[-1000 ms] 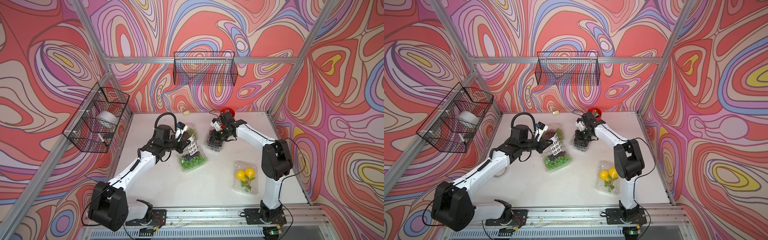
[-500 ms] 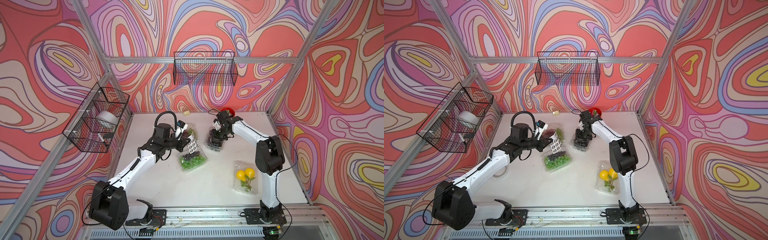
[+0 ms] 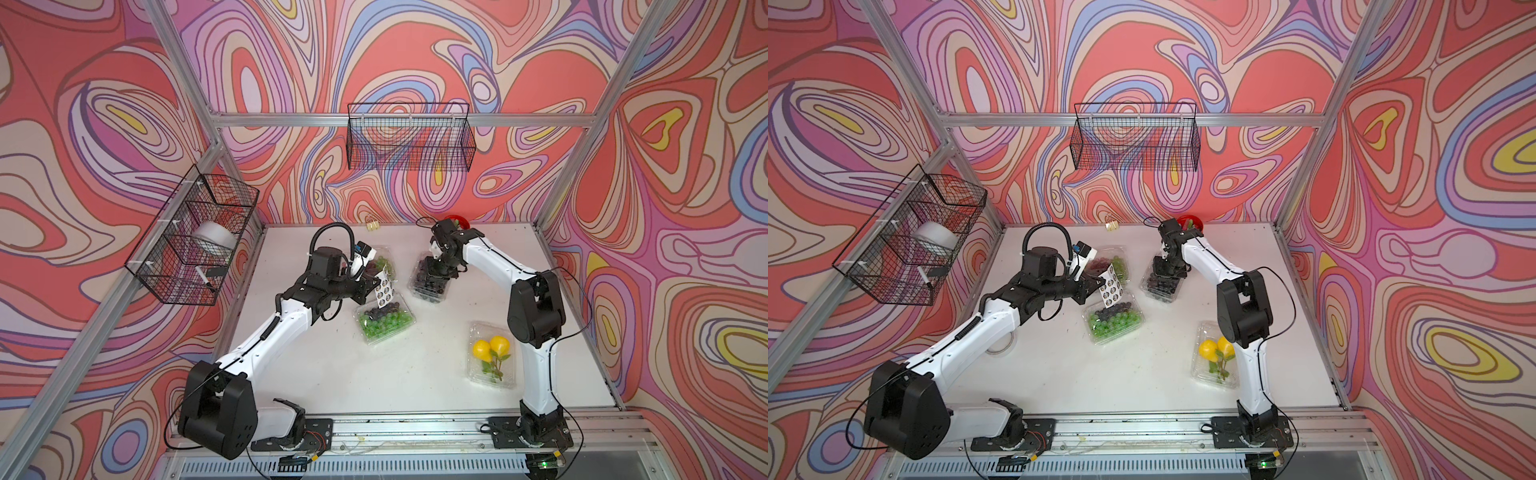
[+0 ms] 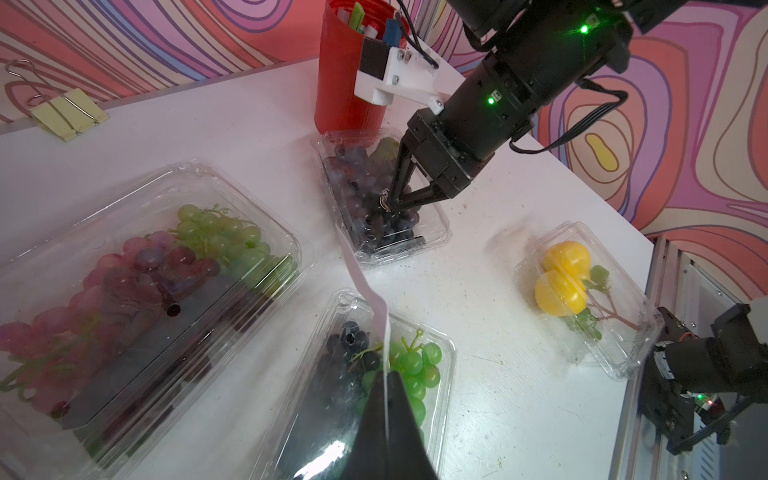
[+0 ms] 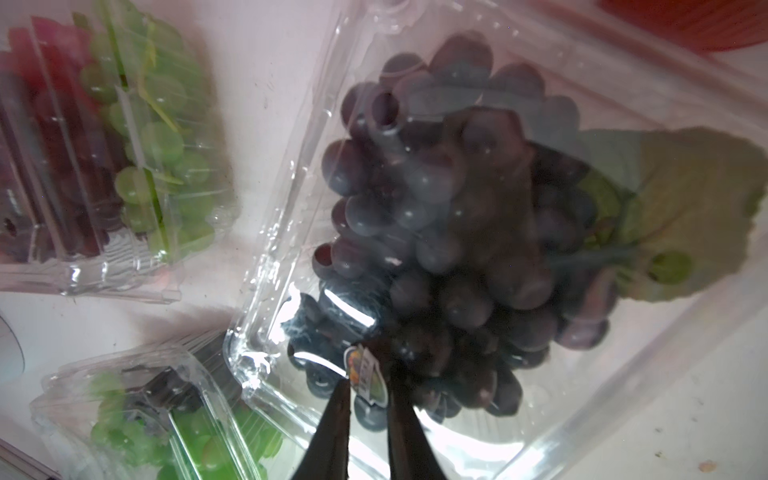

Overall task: Label fruit boxes
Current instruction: Stick the label on the fruit box.

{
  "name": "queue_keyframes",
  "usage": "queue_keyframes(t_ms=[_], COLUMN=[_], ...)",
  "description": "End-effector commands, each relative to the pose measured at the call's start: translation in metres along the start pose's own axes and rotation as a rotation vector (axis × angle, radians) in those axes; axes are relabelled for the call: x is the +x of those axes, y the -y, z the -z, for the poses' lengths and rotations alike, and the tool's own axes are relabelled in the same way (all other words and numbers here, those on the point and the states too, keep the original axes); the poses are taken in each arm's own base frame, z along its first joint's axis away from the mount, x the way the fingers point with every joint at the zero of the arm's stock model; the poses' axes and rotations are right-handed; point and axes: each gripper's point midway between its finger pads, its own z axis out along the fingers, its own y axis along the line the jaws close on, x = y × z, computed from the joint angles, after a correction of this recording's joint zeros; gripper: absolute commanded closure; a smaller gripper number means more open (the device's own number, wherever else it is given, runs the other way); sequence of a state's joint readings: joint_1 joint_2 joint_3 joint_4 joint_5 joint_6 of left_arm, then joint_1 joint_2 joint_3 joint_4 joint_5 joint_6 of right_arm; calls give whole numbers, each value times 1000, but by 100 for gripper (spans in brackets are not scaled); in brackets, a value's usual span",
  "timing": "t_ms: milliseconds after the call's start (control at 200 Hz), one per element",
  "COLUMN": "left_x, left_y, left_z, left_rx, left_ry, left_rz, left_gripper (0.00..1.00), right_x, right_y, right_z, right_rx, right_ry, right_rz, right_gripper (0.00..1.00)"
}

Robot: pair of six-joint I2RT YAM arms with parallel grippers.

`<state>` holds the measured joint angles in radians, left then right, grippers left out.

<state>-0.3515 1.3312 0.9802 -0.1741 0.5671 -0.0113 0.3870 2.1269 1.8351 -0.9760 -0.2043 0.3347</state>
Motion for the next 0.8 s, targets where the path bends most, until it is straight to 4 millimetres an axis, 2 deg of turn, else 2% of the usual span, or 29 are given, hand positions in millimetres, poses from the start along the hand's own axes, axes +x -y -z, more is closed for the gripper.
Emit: queue_keyframes(t_ms=[0,110,401,796], left_x=[-8,-8,-8,-6], left_y=[-1,0,0,1], left_z=[4,5,7,8], left_rx=[-10,-11,-12,-14], left_ry=[9,9,10,3], left_rz=[-19,-21,-27,-33], left_gripper=[100,100,100,100], right_x=[7,6,5,9], right_y=[15,14,13,32], right_z=[-12,-10,-11,-14], right_rx=[63,60,59,173], right_ry=[-46,-39,-40,-78], right_rz=[-15,-13,-16,14], right_gripper=[76,76,87,89])
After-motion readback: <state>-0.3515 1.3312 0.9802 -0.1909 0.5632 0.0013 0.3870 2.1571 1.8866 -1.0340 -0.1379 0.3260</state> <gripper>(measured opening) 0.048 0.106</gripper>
